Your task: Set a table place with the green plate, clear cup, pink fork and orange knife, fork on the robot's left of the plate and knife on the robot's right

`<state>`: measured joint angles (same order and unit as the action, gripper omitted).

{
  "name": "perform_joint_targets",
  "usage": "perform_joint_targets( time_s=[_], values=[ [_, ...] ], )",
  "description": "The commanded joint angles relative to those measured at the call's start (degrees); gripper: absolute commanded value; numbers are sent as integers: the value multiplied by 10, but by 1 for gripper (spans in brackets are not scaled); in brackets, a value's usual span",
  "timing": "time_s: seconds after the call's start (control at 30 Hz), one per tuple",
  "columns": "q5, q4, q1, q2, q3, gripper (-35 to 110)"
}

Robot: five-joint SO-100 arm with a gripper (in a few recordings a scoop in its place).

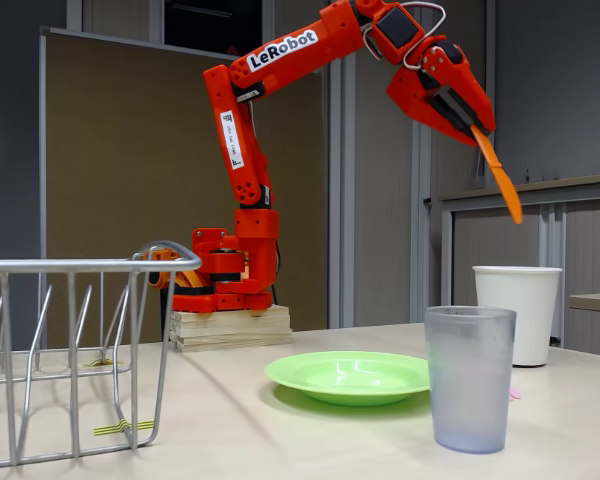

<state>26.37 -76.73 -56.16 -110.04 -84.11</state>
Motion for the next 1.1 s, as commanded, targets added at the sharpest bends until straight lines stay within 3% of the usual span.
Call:
perform_joint_targets(
  time_s=[0.0,0.17,0.33,0.73,1.07],
  values=[
    [-24,-18,7,-44,-2,0],
    [-133,-37,51,-92,-18,0],
    [-267,-24,141,-180,-146,0],
    [-543,144,386,-316,-499,0],
    [-679,281,468,-349,-629,0]
  ],
)
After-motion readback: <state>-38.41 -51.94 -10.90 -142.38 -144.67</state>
